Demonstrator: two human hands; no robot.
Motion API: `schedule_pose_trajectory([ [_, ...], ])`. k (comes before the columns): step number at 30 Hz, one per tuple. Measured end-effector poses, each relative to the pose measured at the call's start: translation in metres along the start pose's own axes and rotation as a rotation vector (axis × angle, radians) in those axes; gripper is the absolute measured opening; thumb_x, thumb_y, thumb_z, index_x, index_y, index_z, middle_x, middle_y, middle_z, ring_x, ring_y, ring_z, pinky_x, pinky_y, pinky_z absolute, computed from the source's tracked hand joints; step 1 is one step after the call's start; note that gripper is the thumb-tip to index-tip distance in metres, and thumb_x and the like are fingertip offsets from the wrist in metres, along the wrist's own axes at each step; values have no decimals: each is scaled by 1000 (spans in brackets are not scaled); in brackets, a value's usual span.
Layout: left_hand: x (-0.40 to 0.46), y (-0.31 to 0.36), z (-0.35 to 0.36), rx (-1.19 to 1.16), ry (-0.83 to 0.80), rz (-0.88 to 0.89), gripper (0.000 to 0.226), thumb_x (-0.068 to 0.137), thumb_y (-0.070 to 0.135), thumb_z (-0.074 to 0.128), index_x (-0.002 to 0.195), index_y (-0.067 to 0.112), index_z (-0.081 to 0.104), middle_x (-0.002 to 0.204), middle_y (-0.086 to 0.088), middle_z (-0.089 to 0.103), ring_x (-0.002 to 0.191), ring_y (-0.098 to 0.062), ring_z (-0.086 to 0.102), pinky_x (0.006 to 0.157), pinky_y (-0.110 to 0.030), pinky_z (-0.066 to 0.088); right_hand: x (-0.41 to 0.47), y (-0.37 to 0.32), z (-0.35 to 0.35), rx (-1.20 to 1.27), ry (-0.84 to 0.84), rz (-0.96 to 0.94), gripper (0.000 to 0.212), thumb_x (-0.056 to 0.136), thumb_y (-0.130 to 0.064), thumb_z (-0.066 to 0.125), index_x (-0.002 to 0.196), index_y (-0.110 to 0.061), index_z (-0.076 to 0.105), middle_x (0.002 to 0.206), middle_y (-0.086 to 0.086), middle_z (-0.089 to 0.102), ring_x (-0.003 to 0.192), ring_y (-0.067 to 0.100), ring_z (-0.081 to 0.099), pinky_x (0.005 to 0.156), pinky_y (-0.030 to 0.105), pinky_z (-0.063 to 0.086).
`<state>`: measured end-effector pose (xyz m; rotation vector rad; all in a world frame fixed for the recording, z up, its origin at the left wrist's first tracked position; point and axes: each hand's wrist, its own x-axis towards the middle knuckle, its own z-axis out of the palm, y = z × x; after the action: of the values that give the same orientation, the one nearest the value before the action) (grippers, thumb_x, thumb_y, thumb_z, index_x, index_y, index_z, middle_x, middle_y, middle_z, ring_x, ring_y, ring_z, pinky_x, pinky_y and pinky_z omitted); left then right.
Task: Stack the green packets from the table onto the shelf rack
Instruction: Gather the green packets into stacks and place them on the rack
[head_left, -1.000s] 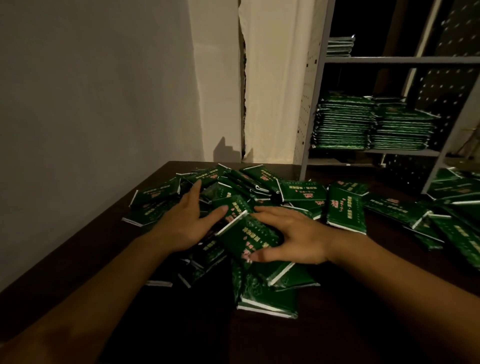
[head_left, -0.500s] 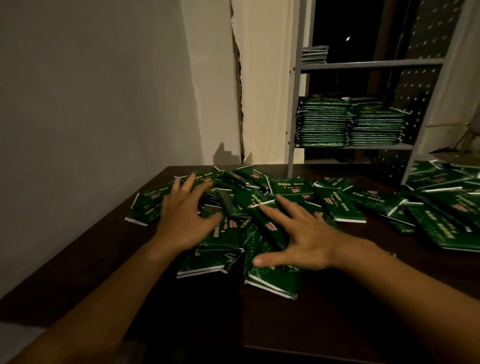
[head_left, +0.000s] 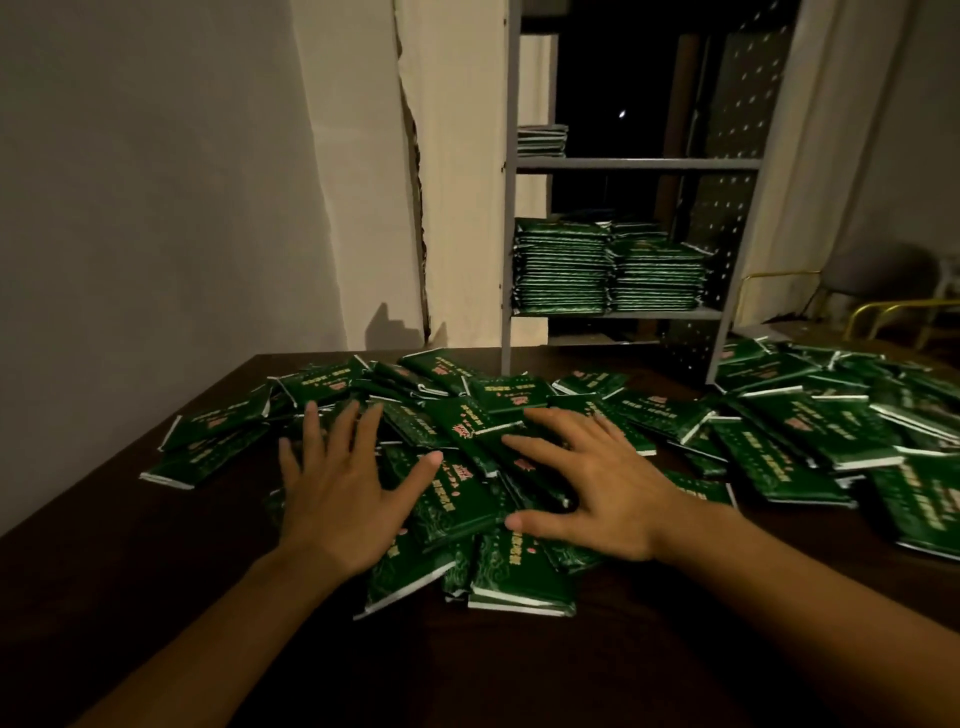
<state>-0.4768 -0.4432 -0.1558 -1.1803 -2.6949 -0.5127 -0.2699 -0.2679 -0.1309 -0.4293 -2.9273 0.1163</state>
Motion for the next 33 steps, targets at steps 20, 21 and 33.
schedule_pose_trajectory([
  [20, -11, 144, 29, 55, 127, 242, 89, 85, 78, 11, 152, 21, 22, 161, -5, 25, 154, -26, 14, 126, -52, 6, -48, 96, -8, 147, 21, 156, 57, 98, -64, 32, 147, -35, 41, 143, -9, 42, 131, 13, 43, 109, 41, 40],
  [21, -7, 147, 32, 87, 71, 259, 87, 87, 77, 6, 156, 26, 15, 166, -2, 14, 155, -24, 4, 126, -51, 2, -47, 98, -12, 187, 19, 146, 54, 99, -63, 31, 143, -36, 46, 140, -10, 46, 129, 12, 45, 107, 40, 41],
  [33, 44, 174, 23, 27, -158, 215, 52, 91, 64, 35, 125, 27, 49, 122, 4, 53, 122, -21, 45, 113, -46, 30, 7, 114, -21, 113, -75, 350, 88, 81, -80, 48, 152, -31, 28, 152, 3, 44, 140, 28, 35, 115, 47, 29],
])
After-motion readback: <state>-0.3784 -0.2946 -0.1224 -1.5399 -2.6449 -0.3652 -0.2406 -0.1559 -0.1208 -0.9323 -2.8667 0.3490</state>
